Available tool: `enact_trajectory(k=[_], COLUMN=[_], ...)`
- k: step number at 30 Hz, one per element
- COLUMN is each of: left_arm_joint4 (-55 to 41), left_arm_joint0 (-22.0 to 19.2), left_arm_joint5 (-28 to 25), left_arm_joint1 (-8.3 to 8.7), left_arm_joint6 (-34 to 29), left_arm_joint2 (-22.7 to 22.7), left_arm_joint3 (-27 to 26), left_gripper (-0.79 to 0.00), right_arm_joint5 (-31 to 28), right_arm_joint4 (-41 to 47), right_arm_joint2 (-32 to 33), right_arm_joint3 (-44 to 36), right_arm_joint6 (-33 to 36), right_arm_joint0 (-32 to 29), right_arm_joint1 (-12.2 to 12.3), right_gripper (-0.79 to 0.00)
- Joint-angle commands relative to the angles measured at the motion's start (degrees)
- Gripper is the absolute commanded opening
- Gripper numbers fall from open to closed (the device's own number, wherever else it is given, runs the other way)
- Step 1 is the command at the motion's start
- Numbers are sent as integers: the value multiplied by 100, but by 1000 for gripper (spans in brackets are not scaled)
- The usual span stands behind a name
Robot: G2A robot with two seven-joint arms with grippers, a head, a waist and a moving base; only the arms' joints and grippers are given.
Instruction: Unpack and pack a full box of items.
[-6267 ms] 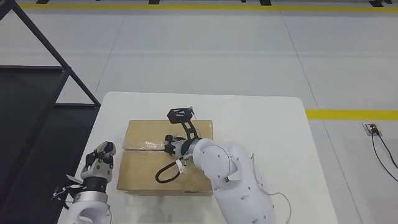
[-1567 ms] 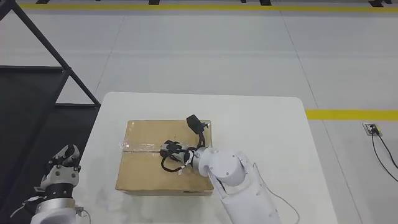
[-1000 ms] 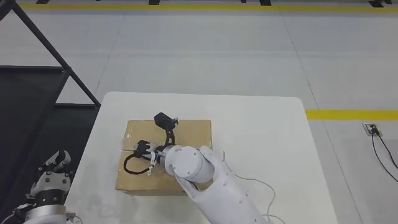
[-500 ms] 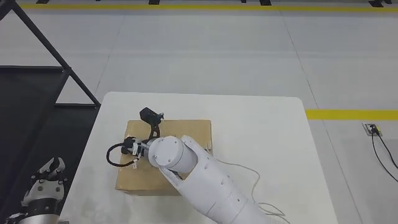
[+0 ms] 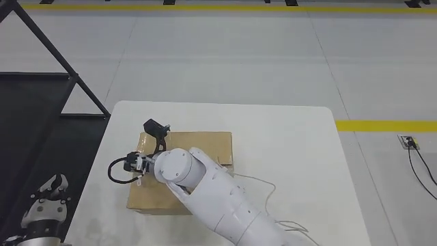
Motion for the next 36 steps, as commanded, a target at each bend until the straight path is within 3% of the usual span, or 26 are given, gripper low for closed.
enact_trajectory(k=[1, 7, 11, 14, 17, 19, 22, 24, 26, 28, 29, 31, 32, 33, 34, 35, 36], left_arm_joint4=[2, -62, -110, -91, -55, -30, -28, -26, -33, -31, -24, -34, -45, -45, -48, -57, -60], left_arm_joint0=[-3, -25, -55, -75, -97, -119, -136, -142, -154, -173, -186, -216, -232, -241, -244, -244, -242], left_arm_joint5=[13, 91, 179, 226, 269, 296, 327, 336, 359, 400, 425, 482, 504, 522, 538, 545, 548], left_arm_joint1=[4, 18, 31, 41, 51, 58, 66, 70, 76, 84, 89, 97, 100, 103, 106, 108, 108], left_arm_joint6=[-16, -82, -163, -239, -288, -315, -341, -346, -346, -341, -324, -282, -258, -235, -214, -202, -197], left_arm_joint2=[-10, -56, -60, -33, 3, 33, 65, 74, 69, 51, 39, 24, 19, 14, 11, 8, 7], left_arm_joint3=[5, 23, 2, -30, -60, -94, -148, -164, -170, -164, -163, -171, -183, -201, -223, -247, -254], left_gripper=[-785, -785, -785, -785, -785, -711, -727, -693, -579, -406, 0, 0, 0, 0, 0, 0, 0], right_arm_joint5=[-151, -842, -1049, -915, -743, -670, -771, -849, -919, -984, -1020, -1098, -1133, -1174, -1179, -1159, -1159], right_arm_joint4=[-34, -207, -641, -1169, -1546, -1801, -1856, -1838, -1826, -1785, -1748, -1719, -1698, -1584, -1487, -1453, -1453], right_arm_joint2=[-1, 247, 667, 1131, 1691, 2076, 2568, 2808, 3001, 3174, 3246, 3412, 3482, 3533, 3613, 3671, 3671], right_arm_joint3=[51, -370, -1453, -2781, -4330, -5271, -6360, -6881, -7287, -7622, -7754, -7987, -8079, -8143, -8185, -8213, -8213], right_arm_joint6=[0, -418, -878, -1057, -698, -509, -250, -169, -196, -274, -310, -479, -571, -589, -603, -615, -615], right_arm_joint0=[21, -102, -613, -1374, -2339, -2964, -3767, -4182, -4529, -4816, -4947, -5200, -5324, -5442, -5553, -5616, -5616], right_arm_joint1=[-16, 71, 330, 600, 867, 1015, 1167, 1236, 1288, 1329, 1347, 1380, 1394, 1407, 1421, 1432, 1432], right_gripper=[-785, -785, -785, -785, -785, -785, -785, -785, -785, -785, -785, -785, -730, -514, -105, 0, 0])
